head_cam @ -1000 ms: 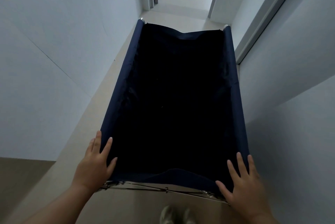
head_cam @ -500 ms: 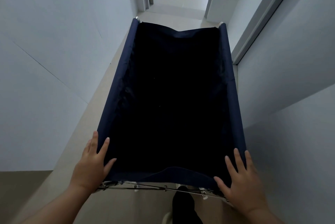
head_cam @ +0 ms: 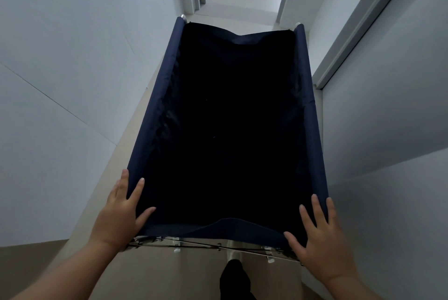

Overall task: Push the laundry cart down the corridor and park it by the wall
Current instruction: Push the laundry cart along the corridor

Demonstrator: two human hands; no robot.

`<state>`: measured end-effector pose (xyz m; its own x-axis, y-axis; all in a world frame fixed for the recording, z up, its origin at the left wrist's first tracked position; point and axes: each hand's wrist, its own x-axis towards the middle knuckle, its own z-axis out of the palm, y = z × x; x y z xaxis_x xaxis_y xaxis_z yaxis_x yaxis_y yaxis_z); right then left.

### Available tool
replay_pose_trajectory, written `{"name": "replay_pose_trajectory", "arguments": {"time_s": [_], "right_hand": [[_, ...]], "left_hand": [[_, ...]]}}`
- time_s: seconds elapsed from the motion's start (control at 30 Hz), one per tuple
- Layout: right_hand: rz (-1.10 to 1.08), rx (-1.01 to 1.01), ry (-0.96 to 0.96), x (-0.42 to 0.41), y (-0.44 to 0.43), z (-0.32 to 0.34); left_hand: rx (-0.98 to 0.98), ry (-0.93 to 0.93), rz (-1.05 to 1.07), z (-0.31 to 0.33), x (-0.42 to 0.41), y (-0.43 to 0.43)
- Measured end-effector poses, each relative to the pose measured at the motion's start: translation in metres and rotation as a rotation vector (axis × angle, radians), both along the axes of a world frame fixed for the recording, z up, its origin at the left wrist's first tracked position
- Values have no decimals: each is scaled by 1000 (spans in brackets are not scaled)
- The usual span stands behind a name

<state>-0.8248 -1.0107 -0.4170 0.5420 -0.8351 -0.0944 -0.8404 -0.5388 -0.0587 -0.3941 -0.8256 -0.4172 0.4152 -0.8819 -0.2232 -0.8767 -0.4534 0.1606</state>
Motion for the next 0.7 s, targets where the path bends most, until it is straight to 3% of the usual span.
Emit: {"name": "replay_pose_trajectory", "arguments": {"time_s": [0.7], "right_hand": [[-12,81,85,80,-104,-4]], "left_hand": [[43,-32,-6,-10,88,-110]]}}
